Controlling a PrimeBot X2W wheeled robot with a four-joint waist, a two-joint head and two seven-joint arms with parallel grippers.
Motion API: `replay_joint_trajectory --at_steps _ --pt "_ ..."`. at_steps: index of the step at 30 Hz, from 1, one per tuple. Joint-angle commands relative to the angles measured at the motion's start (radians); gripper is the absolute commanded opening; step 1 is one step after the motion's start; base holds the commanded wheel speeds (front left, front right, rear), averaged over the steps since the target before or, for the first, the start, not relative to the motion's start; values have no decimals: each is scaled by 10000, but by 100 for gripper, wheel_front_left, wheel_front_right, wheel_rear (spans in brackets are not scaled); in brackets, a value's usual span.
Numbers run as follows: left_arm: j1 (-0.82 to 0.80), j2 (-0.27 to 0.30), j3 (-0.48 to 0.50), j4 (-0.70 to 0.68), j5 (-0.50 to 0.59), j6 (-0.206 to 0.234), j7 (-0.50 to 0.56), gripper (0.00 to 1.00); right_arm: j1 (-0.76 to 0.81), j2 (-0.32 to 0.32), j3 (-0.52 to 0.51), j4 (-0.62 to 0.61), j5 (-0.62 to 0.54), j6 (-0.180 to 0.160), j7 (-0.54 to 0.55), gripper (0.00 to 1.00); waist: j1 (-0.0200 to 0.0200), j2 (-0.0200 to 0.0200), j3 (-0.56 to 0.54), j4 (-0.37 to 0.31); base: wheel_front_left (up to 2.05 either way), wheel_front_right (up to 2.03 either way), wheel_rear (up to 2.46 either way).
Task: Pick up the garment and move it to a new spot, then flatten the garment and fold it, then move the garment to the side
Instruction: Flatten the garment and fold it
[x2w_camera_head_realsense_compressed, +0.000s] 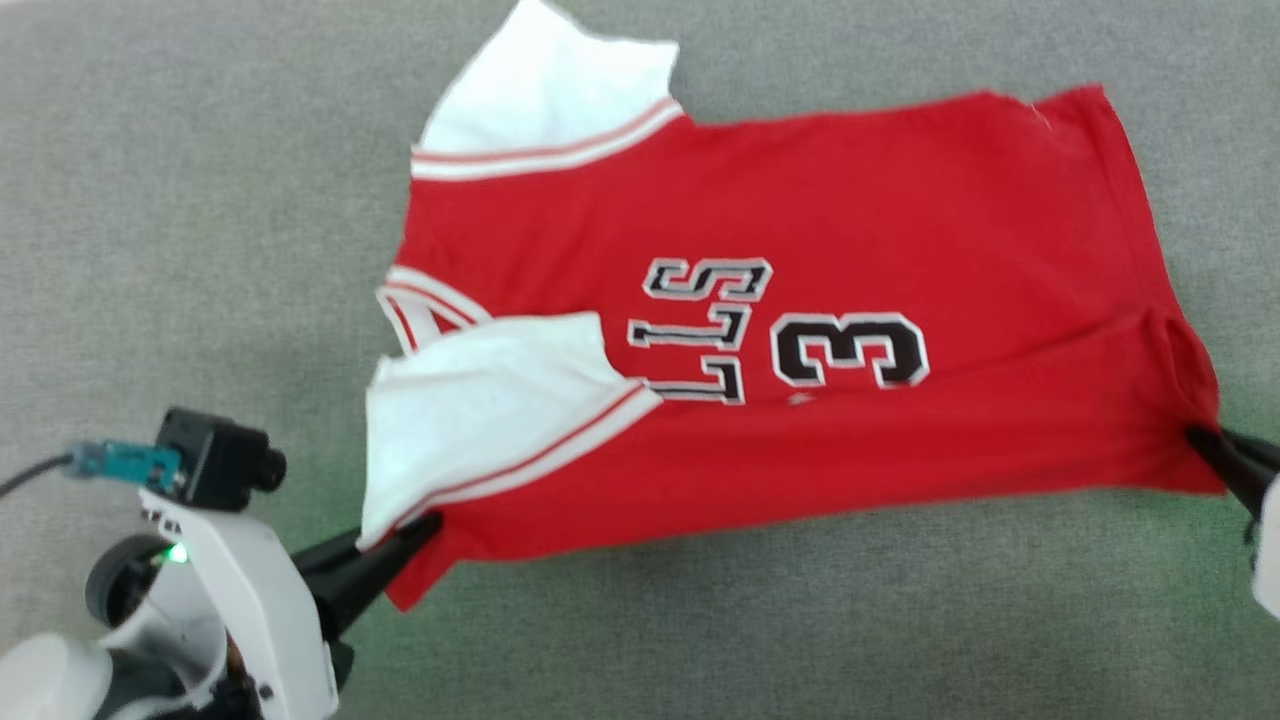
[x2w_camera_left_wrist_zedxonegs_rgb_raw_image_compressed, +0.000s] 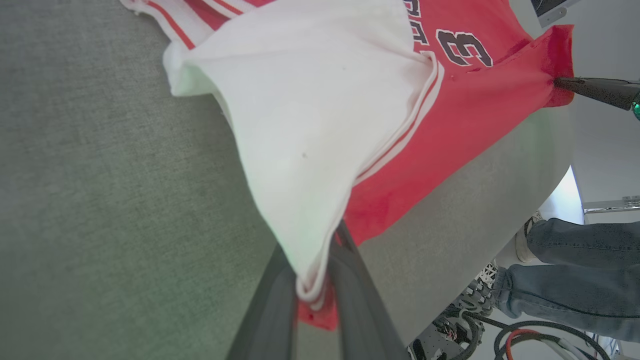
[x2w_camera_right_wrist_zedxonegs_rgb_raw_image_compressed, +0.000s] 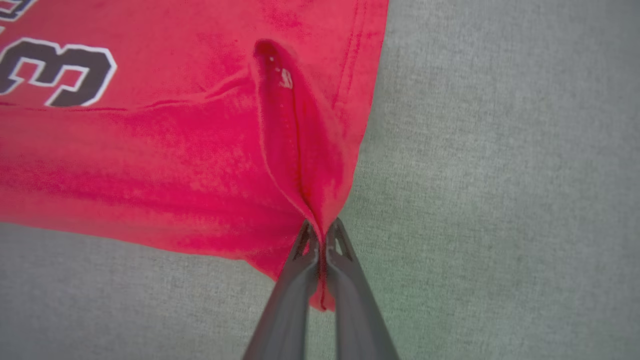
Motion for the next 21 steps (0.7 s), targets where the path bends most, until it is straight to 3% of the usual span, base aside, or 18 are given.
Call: replay_joint_trajectory --at_steps 1,7,8,9,10,11,12,17,21 --pt "231 97 45 -191 -2 120 -50 0 328 -93 -222 -58 157 -17 114 0 0 -1 -120 52 0 0 0" --pt "659 244 23 -668 29 225 -141 0 1063 -27 -610 -507 205 -17 189 0 0 -1 -150 61 0 0 0" --pt "681 230 27 -664 60 238 -178 0 1075 20 -641 -537 89 -17 58 11 0 -1 -169 52 0 0 0" --pt "680 250 23 -651 131 202 -220 33 1031 101 -677 -524 -8 -17 -72 43 0 -1 -191 39 0 0 0" --pt "696 218 42 -622 110 189 -270 73 973 162 -670 -504 -96 -17 -186 84 0 -1 -221 26 0 0 0" --pt "710 199 63 -603 108 188 -317 91 908 196 -660 -518 -128 -17 -322 100 0 -1 -257 20 0 0 0" --pt "718 219 96 -607 139 187 -358 100 812 285 -748 -543 -222 -17 -513 100 0 -1 -293 20 0 0 0" --pt "759 476 567 -752 216 355 -693 100 358 854 -1270 -652 -867 -17 -1570 100 0 -1 -422 3 0 0 0" --pt "393 701 1206 -720 307 642 -1018 100 60 1194 -903 -855 -1213 -17 -2236 100 0 -1 -426 -93 0 0 0"
